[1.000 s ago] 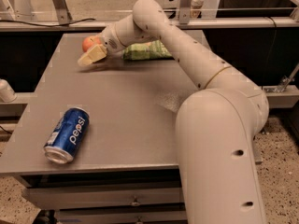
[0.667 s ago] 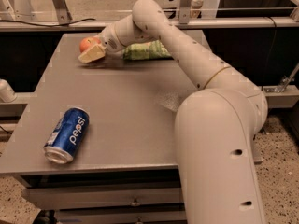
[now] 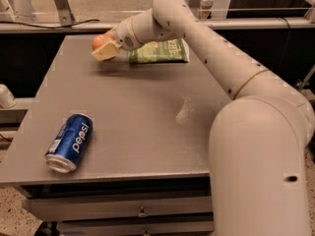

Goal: Move apple near pepsi can

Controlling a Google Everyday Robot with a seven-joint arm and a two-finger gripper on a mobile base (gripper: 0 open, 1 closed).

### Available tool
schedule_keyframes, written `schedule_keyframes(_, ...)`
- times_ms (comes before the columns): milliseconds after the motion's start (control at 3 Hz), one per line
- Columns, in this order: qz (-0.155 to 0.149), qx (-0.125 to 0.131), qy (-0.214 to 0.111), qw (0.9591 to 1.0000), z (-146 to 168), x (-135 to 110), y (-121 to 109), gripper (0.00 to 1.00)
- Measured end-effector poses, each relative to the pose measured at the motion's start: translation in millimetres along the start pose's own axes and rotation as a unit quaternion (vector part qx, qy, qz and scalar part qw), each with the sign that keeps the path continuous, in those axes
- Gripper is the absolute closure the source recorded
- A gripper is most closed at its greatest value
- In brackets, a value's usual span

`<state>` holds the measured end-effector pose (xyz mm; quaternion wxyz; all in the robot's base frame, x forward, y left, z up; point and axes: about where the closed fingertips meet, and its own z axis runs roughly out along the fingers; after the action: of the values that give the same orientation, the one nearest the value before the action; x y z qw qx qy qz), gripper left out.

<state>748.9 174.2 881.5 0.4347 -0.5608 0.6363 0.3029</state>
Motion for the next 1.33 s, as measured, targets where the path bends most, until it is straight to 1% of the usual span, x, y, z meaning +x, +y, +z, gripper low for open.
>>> schedule_keyframes(333,-0.012,-0.005,-0.007,0.9999,-40,-4,33,1.00)
schedule_keyframes(667,-0.006,-0.015,-0.005,0.9999,-77,12,82,1.00)
schedule_keyframes(1000,0.023,-0.039,0.021,0.9988,-107,49,140,1.00)
schedule_keyframes(1333,0.023,-0.039,0.021,0.9988,-106,49,140,1.00)
